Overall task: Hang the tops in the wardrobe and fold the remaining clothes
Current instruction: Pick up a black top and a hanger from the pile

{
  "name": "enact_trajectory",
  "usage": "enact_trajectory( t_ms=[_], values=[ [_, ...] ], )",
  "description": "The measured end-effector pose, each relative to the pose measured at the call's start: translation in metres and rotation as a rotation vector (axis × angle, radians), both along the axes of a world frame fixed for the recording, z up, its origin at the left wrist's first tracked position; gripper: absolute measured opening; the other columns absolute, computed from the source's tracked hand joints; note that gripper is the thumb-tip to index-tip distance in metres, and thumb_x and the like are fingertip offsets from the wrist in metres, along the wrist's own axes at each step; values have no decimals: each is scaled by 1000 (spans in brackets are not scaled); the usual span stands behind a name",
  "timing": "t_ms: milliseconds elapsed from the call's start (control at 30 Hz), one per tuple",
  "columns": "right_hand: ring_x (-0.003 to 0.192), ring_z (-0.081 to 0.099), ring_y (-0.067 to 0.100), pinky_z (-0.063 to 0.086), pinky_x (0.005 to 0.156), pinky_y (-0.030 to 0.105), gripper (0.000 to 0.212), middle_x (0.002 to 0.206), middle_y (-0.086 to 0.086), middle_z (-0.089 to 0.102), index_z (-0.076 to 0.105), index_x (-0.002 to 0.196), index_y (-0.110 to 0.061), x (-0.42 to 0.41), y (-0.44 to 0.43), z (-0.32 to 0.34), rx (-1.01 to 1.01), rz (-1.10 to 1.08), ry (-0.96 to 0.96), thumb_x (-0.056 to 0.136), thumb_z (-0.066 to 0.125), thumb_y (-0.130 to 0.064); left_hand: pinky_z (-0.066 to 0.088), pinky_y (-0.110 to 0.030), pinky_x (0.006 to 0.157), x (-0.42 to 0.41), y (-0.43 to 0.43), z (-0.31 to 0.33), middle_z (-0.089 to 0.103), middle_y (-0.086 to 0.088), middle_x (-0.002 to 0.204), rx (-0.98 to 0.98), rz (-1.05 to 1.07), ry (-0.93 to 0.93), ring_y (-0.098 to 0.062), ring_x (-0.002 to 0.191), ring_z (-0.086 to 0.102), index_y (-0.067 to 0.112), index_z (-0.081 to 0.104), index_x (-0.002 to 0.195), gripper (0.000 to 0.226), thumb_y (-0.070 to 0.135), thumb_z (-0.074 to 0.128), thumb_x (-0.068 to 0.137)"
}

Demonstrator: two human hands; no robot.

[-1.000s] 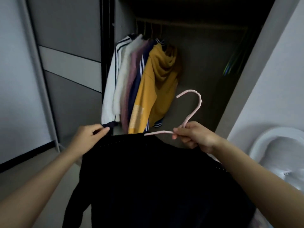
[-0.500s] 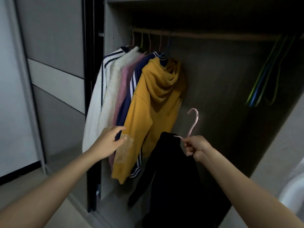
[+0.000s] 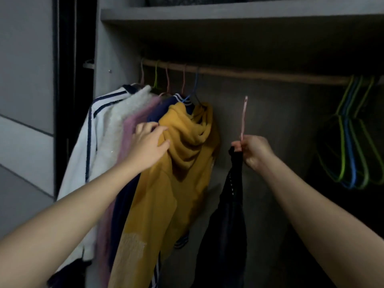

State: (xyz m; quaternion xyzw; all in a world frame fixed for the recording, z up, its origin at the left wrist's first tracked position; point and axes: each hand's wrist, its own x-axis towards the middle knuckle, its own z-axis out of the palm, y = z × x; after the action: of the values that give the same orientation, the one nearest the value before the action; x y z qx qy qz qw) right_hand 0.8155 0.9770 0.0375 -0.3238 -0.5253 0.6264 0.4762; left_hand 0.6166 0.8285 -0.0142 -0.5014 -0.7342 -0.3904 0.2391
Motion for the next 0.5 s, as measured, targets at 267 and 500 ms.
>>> enact_trajectory(
  t_ms=[267, 500],
  values=[
    [60, 61, 18, 56, 54, 30, 27, 74, 11, 55, 51, 119, 2, -41, 42, 110, 409, -346, -221, 94, 42, 6, 22, -45, 107, -71, 74, 82, 26, -6, 151, -121, 18, 147, -26, 139, 13, 28, 35, 142, 56, 48, 45, 90],
    [78, 62, 20, 52, 58, 24, 43, 114, 19, 57, 43, 134, 1, -88, 68, 142, 474, -341, -352, 91, 47, 6, 16, -46, 111, -114, 93, 86, 18, -2, 156, -275, -142, 81, -23, 143, 8, 33, 33, 143, 57, 54, 43, 91]
  ],
)
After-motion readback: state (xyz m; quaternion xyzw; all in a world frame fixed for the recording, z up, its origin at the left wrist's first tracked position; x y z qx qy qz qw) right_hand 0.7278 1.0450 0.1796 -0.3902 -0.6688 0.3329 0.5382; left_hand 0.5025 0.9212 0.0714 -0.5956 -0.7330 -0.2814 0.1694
